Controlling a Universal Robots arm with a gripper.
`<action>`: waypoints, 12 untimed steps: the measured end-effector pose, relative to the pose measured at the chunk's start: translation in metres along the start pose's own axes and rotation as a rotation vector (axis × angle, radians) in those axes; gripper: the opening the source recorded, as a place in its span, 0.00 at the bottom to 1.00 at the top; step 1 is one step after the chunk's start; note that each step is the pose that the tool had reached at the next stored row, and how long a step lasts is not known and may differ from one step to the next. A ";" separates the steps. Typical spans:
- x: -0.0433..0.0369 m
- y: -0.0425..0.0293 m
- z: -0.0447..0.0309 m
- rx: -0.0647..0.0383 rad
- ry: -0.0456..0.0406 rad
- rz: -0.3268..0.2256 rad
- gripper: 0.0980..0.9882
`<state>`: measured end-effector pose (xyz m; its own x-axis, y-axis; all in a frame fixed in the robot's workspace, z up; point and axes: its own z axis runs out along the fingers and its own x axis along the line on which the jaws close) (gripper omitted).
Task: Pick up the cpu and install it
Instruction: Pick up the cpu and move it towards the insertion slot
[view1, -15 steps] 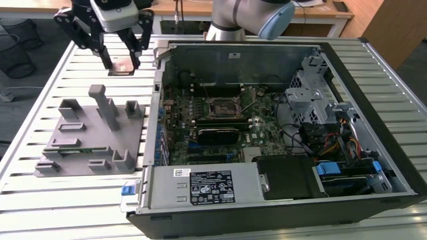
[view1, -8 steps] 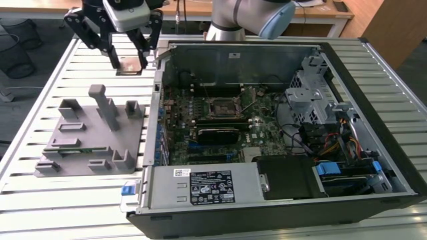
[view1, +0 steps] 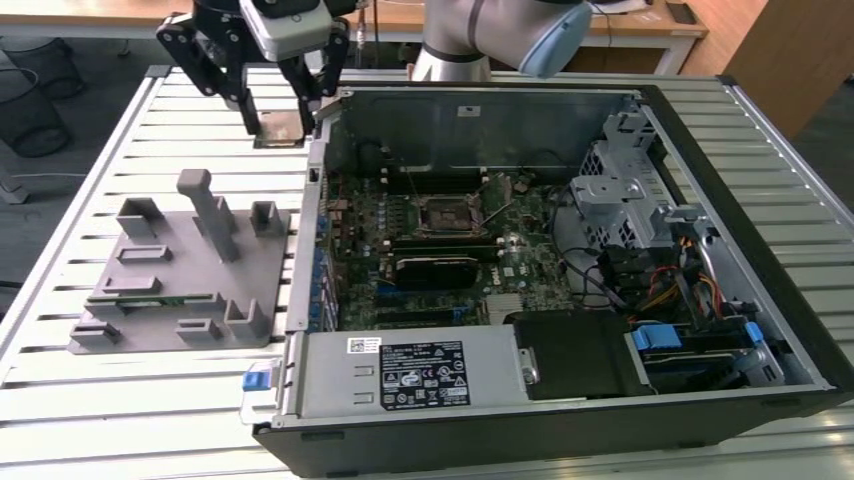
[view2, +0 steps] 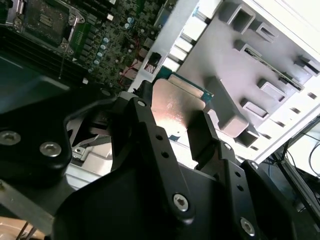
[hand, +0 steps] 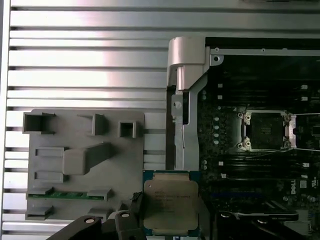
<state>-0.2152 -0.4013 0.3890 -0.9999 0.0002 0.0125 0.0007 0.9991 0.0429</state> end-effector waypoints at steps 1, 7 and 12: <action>-0.0022 0.0003 0.0000 0.000 0.0000 0.000 0.48; -0.0108 0.0008 0.0004 0.000 -0.0010 0.020 0.48; -0.0157 0.0012 0.0008 0.000 -0.0017 0.042 0.48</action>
<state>-0.1994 -0.4001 0.3880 -0.9990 0.0420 0.0126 0.0425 0.9982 0.0429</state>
